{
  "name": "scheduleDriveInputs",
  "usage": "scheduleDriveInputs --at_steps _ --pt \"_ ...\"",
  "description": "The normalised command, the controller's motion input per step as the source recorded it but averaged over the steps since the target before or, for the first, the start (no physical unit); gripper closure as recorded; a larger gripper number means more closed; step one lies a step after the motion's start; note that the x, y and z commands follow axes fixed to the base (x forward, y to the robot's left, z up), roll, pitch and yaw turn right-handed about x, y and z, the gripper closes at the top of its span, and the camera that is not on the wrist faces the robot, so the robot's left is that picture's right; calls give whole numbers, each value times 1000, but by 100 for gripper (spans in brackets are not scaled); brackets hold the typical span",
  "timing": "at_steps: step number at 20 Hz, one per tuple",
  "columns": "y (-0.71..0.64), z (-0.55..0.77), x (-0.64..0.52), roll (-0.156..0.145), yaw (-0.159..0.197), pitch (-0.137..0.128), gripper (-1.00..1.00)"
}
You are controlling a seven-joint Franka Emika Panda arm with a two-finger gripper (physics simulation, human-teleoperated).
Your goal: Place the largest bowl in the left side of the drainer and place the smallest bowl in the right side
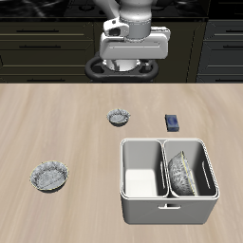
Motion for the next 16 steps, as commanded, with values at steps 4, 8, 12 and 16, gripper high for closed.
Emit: scheduleDriveInputs --at_steps 4,8,12,16 --pt "-168 -179 -125 9 5 36 -100" --pt "-237 -142 -123 -13 -2 12 -100" --pt "-147 -93 -82 -16 -2 -2 -100" --pt "-273 -224 -98 -16 -11 37 -100"
